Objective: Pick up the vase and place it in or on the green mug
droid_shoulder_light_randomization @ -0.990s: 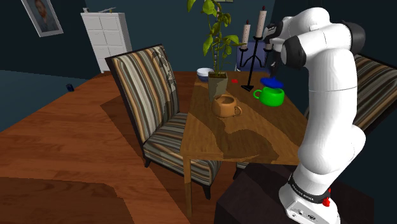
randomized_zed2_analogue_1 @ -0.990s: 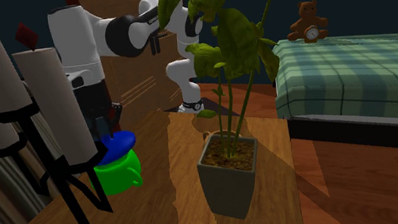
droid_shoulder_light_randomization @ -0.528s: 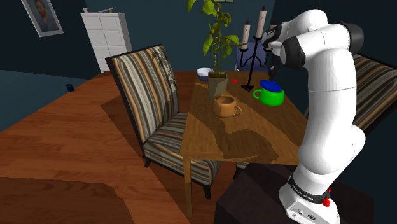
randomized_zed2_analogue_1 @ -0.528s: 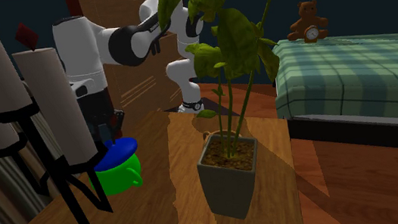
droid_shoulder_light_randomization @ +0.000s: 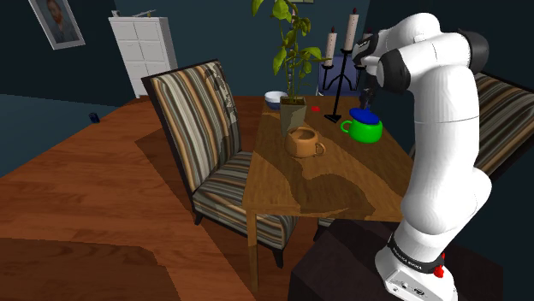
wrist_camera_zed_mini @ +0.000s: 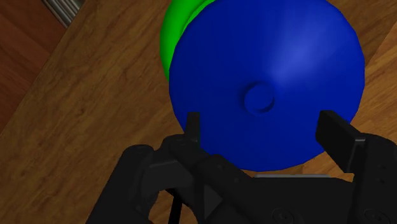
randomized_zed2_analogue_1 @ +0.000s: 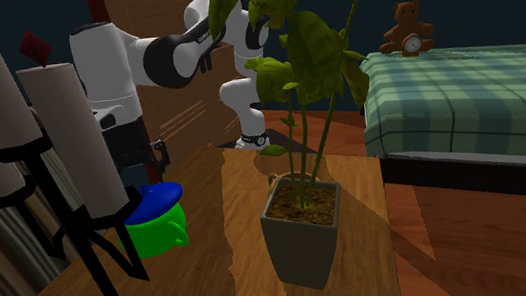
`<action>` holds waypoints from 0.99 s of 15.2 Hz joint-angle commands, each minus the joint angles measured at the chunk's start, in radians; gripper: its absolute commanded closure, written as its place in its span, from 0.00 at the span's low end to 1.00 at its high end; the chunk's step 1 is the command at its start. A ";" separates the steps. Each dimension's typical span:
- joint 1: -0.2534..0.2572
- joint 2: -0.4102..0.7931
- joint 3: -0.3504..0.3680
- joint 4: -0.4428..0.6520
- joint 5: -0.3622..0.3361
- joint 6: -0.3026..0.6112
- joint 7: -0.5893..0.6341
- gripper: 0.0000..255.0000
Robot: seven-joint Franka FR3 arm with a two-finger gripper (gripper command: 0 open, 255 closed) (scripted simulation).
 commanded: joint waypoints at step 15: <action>-0.004 -0.026 -0.013 0.094 -0.024 -0.112 0.019 0.00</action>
